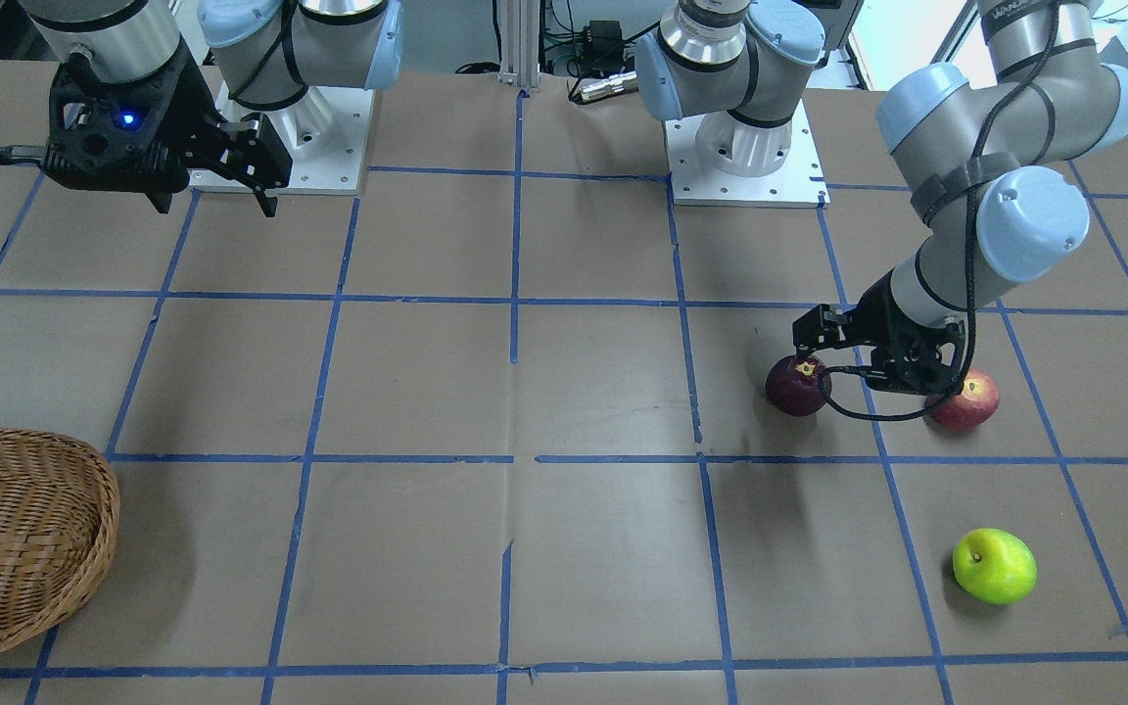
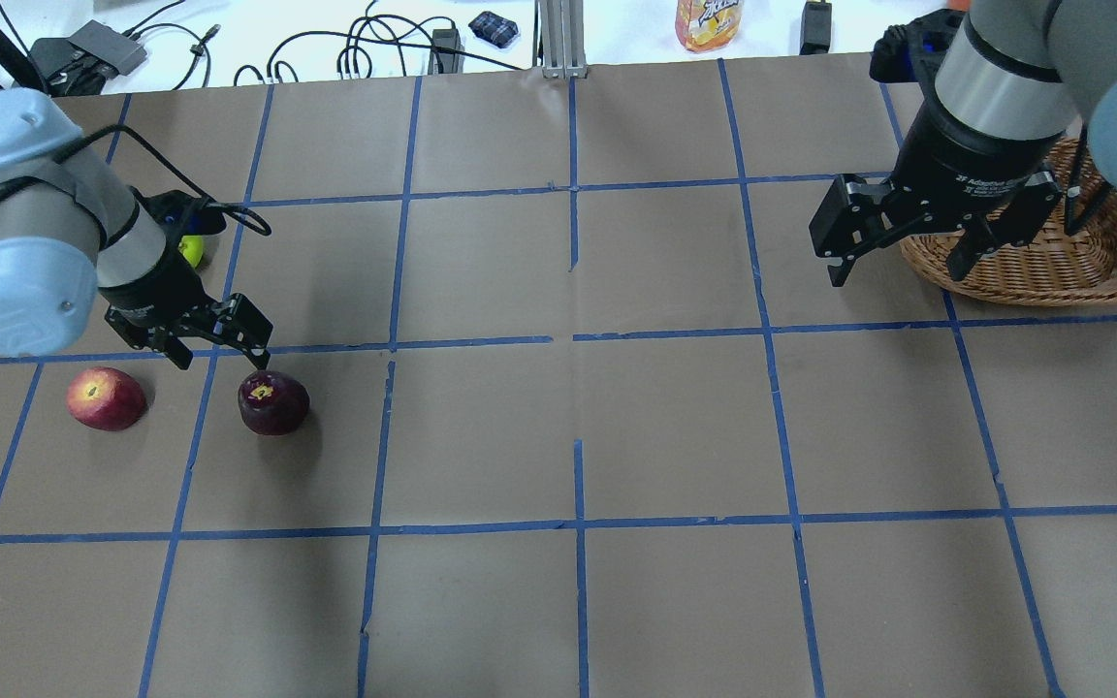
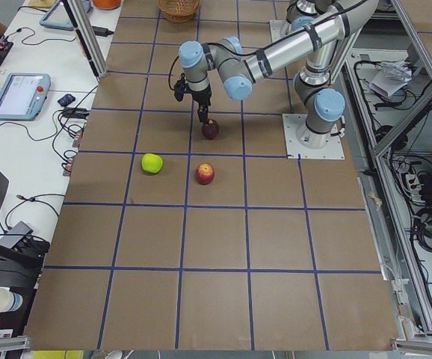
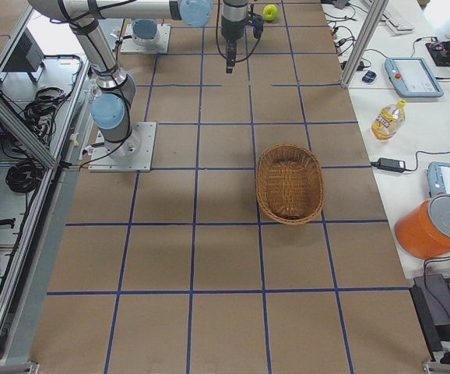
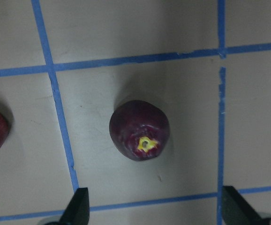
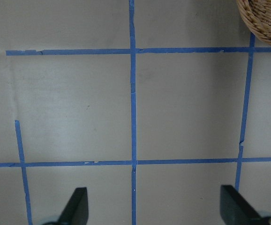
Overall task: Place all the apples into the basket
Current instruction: 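Lower the left gripper onto the dark purple-red apple and grasp it, then carry the dark apple with the left gripper to mid-table and release, then grasp the red apple with the left gripper while the right grasps the dark apple, then carry the dark apple basketward with the right while the left sets down the red apple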
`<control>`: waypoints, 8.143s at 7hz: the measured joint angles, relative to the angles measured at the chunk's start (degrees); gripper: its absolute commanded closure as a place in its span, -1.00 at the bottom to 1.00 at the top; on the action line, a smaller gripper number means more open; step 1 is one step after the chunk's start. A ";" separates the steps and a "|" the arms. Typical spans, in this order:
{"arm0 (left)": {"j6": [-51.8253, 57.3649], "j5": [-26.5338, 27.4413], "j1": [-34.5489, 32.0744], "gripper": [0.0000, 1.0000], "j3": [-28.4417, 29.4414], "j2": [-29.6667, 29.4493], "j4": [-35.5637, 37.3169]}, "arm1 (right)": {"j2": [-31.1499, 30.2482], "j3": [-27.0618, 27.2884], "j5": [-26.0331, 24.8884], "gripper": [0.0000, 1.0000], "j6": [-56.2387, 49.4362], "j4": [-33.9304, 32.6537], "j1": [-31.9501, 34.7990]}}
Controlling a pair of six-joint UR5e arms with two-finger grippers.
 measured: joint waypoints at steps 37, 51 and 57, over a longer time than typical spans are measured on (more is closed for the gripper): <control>33.65 2.36 20.70 0.30 5.98 -14.61 6.85 | 31.35 3.10 10.97 -1.00 50.82 -38.89 14.23; -16.57 -16.90 -20.61 0.47 3.36 -3.69 0.74 | 23.31 1.85 0.74 1.00 35.36 -29.33 6.94; -33.71 -13.99 -35.31 -1.00 3.26 -10.46 18.97 | 25.01 0.33 -5.87 1.00 -12.91 -39.77 -26.49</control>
